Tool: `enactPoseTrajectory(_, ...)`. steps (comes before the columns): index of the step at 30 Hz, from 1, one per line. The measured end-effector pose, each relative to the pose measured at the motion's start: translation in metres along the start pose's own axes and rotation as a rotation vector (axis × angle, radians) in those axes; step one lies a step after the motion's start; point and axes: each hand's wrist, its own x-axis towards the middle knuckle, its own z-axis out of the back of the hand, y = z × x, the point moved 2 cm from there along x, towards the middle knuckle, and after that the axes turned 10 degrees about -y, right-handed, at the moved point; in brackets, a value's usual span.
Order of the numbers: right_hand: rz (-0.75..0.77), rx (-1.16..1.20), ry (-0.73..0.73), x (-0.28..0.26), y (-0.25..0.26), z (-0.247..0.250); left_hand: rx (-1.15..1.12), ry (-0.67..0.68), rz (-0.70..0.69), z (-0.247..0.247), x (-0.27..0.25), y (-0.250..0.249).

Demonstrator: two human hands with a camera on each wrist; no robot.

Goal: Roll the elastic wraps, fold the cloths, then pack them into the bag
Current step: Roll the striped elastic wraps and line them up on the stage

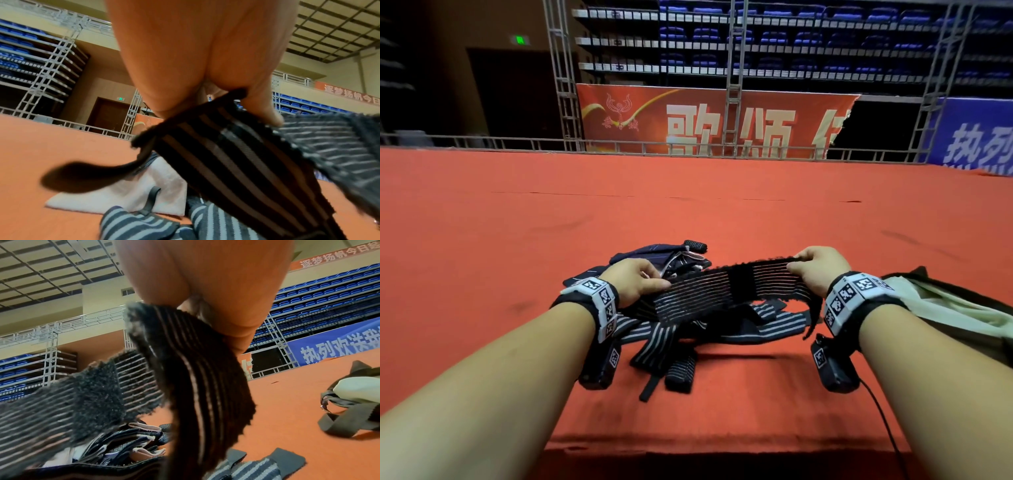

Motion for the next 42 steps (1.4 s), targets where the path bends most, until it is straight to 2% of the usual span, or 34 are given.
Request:
enactPoseTrajectory(4,-0.022,-0.030,-0.049,0.003,0.007,-0.007,-0.005,0.176,-0.071,0.003,-0.003,0.011)
enactPoseTrajectory(6,-0.021,-0.037,-0.060,0.005,0.012,-0.013,0.205,0.246,-0.104,0.004,-0.004,0.014)
enactPoseTrajectory(8,-0.013,-0.062,-0.070,0.006,0.017,-0.020,0.398,0.259,-0.113,0.007,-0.002,0.018)
enactPoseTrajectory(10,-0.011,-0.078,-0.105,0.009,0.020,-0.023,0.501,0.177,-0.092,0.017,0.006,0.025)
enactPoseTrajectory(13,-0.045,-0.067,-0.167,0.016,0.019,-0.020,0.584,-0.024,0.058,0.039,0.018,0.043)
enactPoseTrajectory(15,-0.077,-0.013,-0.105,0.020,0.018,-0.019,0.579,-0.089,0.163,0.046,0.023,0.053)
enactPoseTrajectory(17,-0.097,0.070,-0.004,0.021,0.020,-0.024,0.555,-0.077,0.187,0.041,0.026,0.055)
enactPoseTrajectory(21,-0.159,0.324,0.086,0.016,0.032,-0.043,0.382,-0.058,0.114,0.026,0.029,0.027)
enactPoseTrajectory(24,-0.218,0.519,0.111,0.001,0.051,-0.046,0.100,0.001,0.018,0.018,0.021,-0.009)
enactPoseTrajectory(26,-0.225,0.593,0.135,-0.006,0.060,-0.043,-0.182,0.103,-0.030,0.014,0.012,-0.037)
enactPoseTrajectory(29,-0.266,0.704,0.153,-0.016,0.070,-0.032,-0.560,0.330,-0.036,0.007,0.002,-0.075)
enactPoseTrajectory(30,-0.279,0.746,0.165,-0.021,0.073,-0.027,-0.612,0.392,-0.050,0.004,0.001,-0.086)
enactPoseTrajectory(32,-0.284,0.814,0.202,-0.028,0.076,-0.017,-0.575,0.446,-0.129,-0.003,-0.002,-0.105)
enactPoseTrajectory(34,-0.256,0.846,0.231,-0.034,0.077,-0.006,-0.431,0.405,-0.225,-0.009,-0.006,-0.121)
enactPoseTrajectory(37,-0.167,0.827,0.220,-0.041,0.074,0.008,-0.141,0.250,-0.372,-0.017,-0.012,-0.142)
enactPoseTrajectory(40,-0.141,0.839,0.203,-0.043,0.074,0.022,-0.025,0.129,-0.446,-0.021,-0.018,-0.161)
enactPoseTrajectory(42,-0.120,0.725,0.165,-0.041,0.072,0.033,-0.017,0.068,-0.482,-0.018,-0.024,-0.175)
